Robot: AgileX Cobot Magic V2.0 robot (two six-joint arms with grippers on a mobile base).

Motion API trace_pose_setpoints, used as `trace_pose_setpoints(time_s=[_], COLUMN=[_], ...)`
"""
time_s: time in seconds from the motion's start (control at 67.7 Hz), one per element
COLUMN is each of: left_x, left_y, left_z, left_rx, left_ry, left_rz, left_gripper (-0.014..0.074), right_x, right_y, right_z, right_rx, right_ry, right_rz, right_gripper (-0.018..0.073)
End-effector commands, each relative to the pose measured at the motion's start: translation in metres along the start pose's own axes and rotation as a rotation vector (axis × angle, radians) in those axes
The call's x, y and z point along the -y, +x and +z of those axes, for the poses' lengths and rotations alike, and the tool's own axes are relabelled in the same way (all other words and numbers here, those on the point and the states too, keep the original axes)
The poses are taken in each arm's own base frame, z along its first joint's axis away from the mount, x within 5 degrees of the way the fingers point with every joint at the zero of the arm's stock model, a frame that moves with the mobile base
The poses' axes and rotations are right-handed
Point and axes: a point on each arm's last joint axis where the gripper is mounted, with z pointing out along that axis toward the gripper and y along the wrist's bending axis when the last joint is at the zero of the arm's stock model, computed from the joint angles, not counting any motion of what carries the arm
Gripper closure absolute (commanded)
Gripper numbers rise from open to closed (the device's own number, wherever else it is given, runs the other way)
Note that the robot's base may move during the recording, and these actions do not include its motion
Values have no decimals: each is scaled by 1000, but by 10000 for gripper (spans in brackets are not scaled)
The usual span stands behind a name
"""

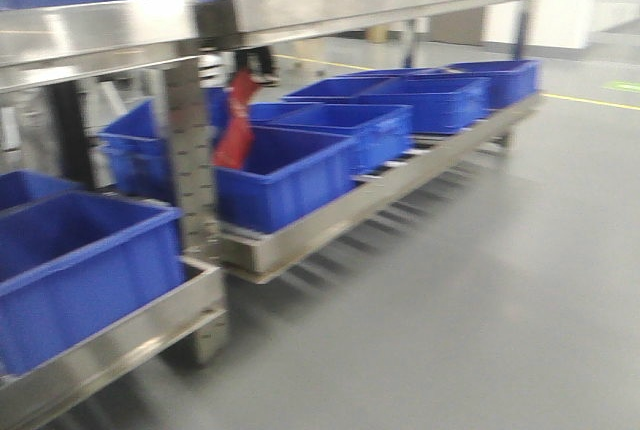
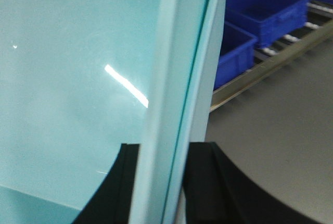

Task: Move two blue bins to right shelf middle
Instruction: 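Drive along the aisle toward the red workbench carrying the bin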

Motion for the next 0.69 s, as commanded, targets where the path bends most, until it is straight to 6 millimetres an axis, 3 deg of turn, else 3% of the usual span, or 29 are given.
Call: trace_pose_setpoints(time_s=[0.0,0.679], left_x=[9,9], left_y=[-16,-16], left_z=[-14,-14], left_rx=[150,150], left_ry=[60,60], left_rz=[-38,-38], left_gripper=[707,707], right_x=[-4,-4], right_y=[-10,-10], right_z=[-10,-10], right_rx=[89,89], right_ry=[-34,-34], right_rz=[3,3], right_gripper=[715,715])
